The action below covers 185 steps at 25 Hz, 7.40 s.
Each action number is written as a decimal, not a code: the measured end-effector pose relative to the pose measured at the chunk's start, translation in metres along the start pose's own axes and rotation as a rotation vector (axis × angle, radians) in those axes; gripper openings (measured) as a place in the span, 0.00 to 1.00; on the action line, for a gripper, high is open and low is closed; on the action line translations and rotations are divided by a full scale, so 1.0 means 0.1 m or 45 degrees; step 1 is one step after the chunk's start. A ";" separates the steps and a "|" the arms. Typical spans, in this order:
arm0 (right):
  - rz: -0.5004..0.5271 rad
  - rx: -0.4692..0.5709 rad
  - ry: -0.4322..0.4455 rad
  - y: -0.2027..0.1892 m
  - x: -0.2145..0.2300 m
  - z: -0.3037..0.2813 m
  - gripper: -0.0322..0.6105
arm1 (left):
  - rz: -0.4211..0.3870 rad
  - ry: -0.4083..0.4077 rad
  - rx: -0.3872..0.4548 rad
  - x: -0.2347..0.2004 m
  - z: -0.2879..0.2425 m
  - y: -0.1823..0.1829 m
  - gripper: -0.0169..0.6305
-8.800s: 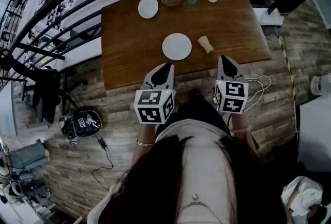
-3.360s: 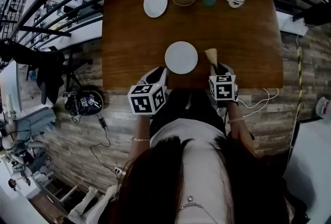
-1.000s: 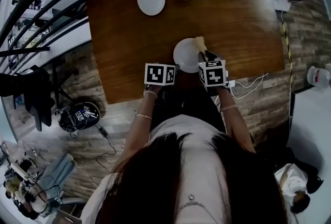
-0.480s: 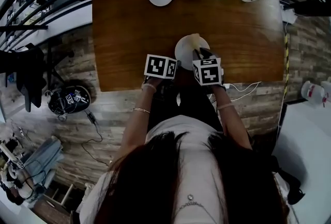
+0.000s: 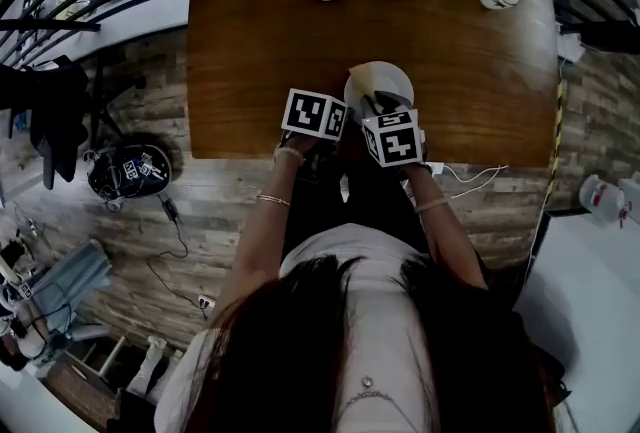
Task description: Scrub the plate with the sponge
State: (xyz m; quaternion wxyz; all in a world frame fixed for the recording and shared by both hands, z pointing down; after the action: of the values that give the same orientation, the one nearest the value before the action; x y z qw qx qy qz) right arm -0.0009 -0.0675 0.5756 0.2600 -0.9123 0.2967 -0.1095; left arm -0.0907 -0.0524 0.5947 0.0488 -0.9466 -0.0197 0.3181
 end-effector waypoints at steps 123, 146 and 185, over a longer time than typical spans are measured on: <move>-0.030 -0.262 0.017 -0.54 -0.12 0.39 0.19 | 0.127 0.007 -0.039 -0.05 -0.04 0.04 0.17; -0.007 -0.343 -0.035 -0.56 0.02 0.43 0.19 | 0.146 -0.012 -0.068 -0.05 -0.03 0.03 0.17; -0.289 -0.023 -0.030 -0.30 0.30 0.95 0.19 | -0.024 0.211 0.258 0.23 0.28 -0.01 0.17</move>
State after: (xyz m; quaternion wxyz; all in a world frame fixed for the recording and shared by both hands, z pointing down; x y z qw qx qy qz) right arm 0.0715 -0.0257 0.5137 0.2411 -0.9436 0.1894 -0.1248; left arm -0.0891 -0.0474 0.5587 0.1485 -0.9596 0.0076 0.2387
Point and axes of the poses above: the fingertips, and each gripper's own axes: z backward along the fingers, x to its right, y out of its top, the point moved 5 cm from there along z, backward along the fingers, and after that the axes turned 12 degrees about z, right-handed, at the moved point
